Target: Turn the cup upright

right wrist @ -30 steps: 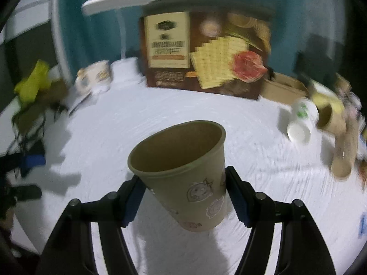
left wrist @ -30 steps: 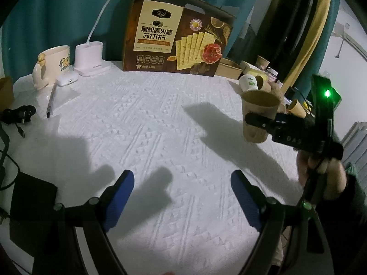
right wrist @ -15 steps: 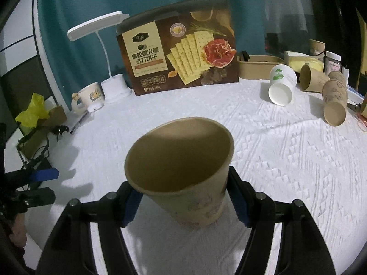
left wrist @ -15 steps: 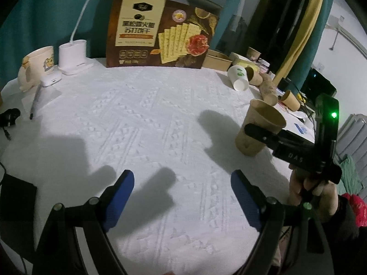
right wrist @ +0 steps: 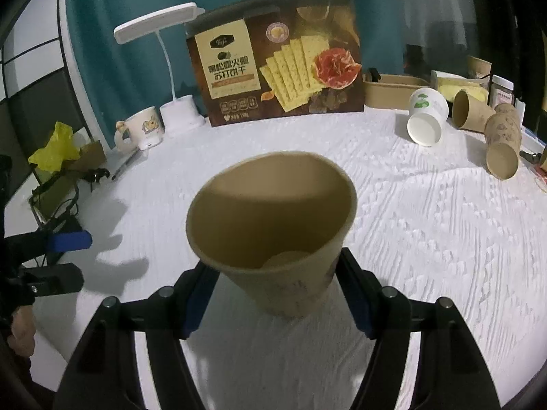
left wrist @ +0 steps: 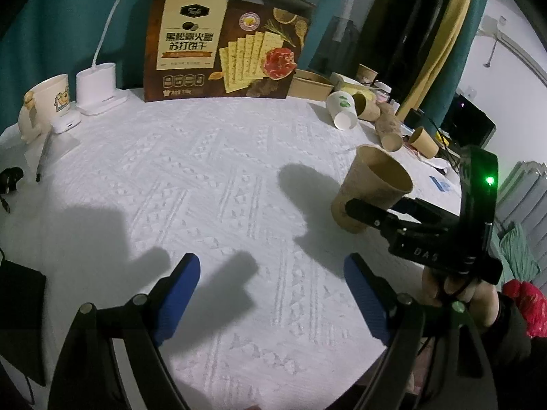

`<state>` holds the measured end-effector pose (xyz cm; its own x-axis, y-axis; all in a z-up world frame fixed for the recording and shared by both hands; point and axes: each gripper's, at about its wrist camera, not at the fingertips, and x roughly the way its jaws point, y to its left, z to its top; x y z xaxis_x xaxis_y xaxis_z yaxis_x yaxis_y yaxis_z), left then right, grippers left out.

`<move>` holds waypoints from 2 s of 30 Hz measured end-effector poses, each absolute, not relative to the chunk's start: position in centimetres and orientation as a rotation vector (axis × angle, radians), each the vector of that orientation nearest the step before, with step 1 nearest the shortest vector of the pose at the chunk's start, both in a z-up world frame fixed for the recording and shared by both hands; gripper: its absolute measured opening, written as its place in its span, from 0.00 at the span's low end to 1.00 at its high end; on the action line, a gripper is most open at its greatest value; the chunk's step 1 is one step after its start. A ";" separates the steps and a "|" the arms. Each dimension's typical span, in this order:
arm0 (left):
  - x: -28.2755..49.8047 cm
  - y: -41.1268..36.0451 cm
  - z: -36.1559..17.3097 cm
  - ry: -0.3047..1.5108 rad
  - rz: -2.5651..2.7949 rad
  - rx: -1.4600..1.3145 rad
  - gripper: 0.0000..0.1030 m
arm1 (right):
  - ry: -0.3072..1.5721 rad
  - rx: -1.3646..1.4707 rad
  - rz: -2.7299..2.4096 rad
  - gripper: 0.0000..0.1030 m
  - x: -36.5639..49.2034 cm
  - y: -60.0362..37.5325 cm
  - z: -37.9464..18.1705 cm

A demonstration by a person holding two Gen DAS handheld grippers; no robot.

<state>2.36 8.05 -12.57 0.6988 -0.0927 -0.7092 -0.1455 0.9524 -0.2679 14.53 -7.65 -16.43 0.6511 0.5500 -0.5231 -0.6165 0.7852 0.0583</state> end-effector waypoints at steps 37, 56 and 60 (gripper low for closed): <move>1.9 1.7 -8.2 0.673 -0.043 -0.069 0.86 | 0.574 0.064 0.362 0.68 6.3 -21.8 -12.3; -0.7 1.3 0.5 0.379 -0.033 -0.038 0.91 | 0.268 0.008 0.344 0.68 -1.4 -23.5 -0.8; -1.3 1.6 1.7 0.333 -0.026 -0.024 0.91 | 0.211 -0.005 0.333 0.74 -3.0 -23.3 1.0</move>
<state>-1.29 1.62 1.73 0.9447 -0.0296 -0.3266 0.0216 0.9994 -0.0281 -3.01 -23.27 0.95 0.9233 0.3238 -0.2067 -0.3249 0.9453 0.0299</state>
